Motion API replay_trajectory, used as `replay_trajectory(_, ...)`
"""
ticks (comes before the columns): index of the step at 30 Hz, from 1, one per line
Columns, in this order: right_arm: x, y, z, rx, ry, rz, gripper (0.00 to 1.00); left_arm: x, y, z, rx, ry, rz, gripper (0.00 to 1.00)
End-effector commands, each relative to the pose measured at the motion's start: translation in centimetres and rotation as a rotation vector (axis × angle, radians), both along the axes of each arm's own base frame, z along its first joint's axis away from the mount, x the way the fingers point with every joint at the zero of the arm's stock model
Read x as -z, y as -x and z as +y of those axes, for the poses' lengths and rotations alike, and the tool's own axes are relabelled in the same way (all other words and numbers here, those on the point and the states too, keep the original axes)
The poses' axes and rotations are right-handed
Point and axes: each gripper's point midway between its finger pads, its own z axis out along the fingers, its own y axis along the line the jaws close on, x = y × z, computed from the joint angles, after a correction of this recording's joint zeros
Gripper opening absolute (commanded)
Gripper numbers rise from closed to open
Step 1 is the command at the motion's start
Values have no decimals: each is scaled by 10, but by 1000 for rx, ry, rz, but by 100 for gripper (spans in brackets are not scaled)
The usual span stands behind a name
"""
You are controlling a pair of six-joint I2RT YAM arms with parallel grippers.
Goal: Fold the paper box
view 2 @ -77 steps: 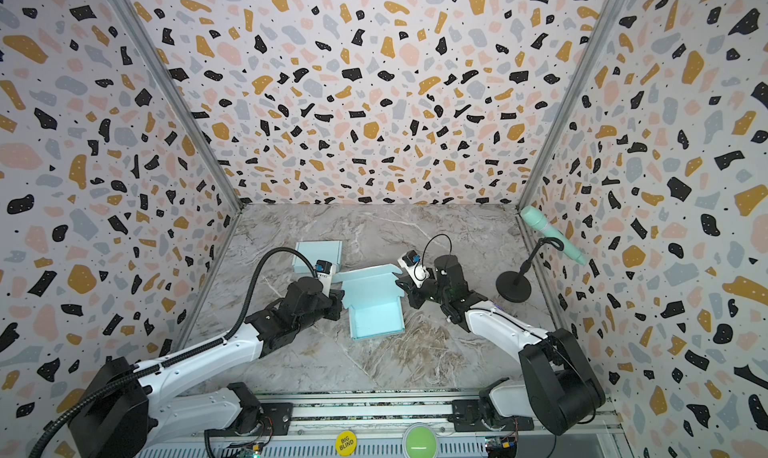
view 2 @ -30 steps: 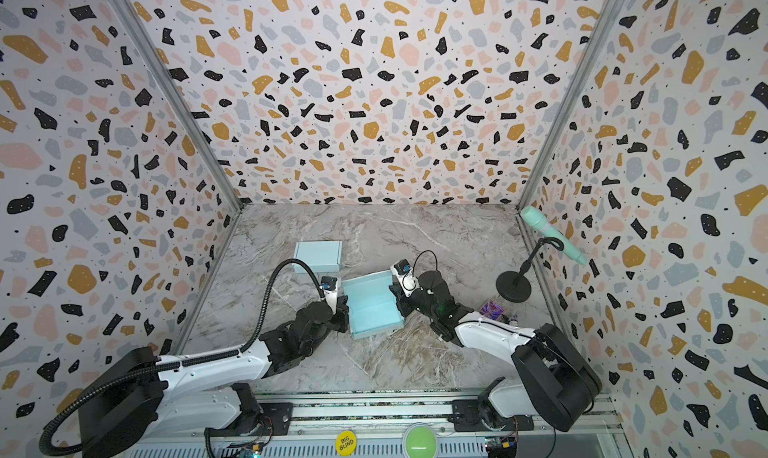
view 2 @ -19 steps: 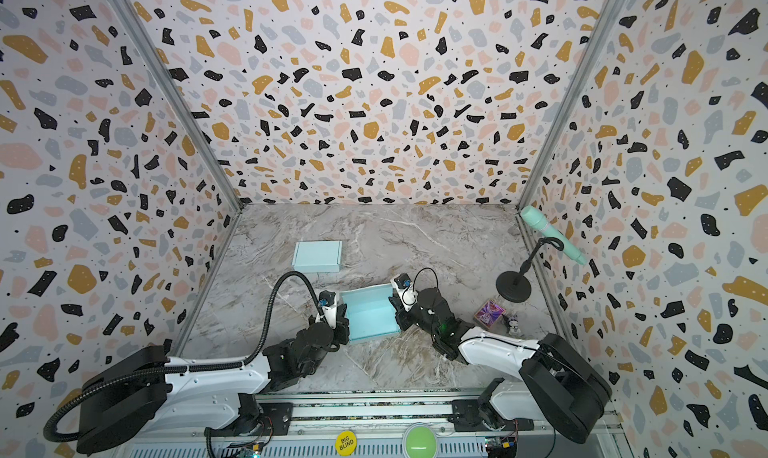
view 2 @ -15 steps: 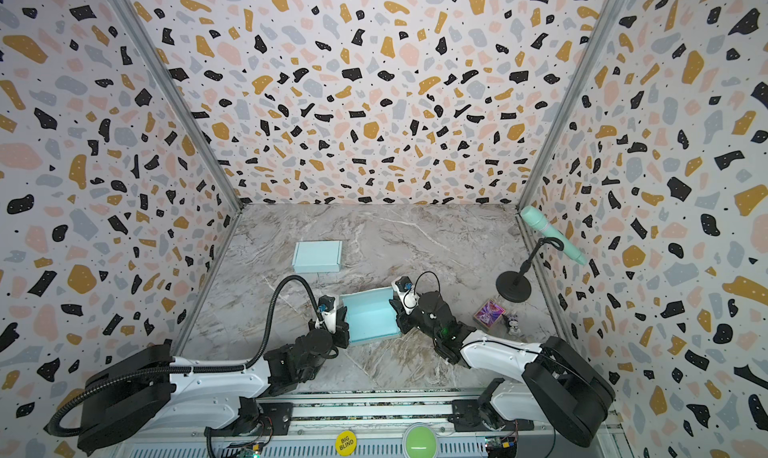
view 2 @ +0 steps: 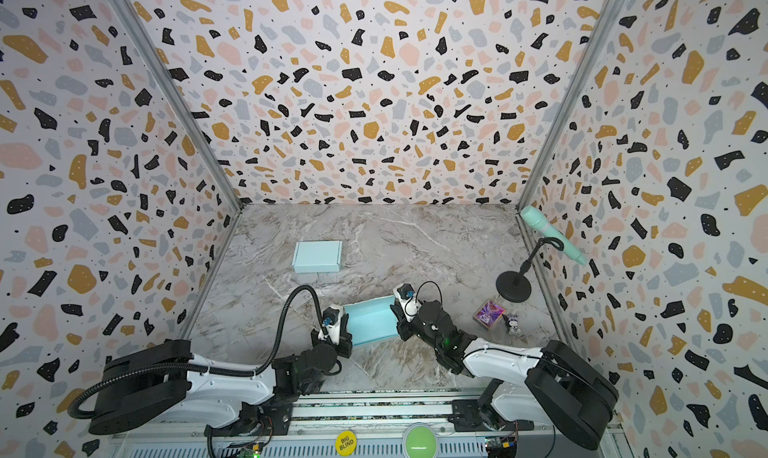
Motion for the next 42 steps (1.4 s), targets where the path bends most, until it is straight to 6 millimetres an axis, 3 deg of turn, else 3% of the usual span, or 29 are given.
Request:
replay_trajectory(1,-20,29,25,-159,-89,-17,15,-13,16,-30,136,100,-3,5)
replay_trajectory(13,-7,39,15,-142,-89,17,15,6,33,-29,157,140,30,6)
replay_trajectory(29,5,53,-5,-99,-125,72,19,21,38,-28,154,167,61,6)
replay_trajectory(33,2,58,-10,-83,-137,101,35,27,39,-26,153,159,73,6)
replay_trajectory(39,-2,70,-24,-63,-159,126,77,31,37,-25,133,146,76,6)
replay_trajectory(42,-1,72,-33,-34,-159,132,86,33,36,-29,137,136,78,6)
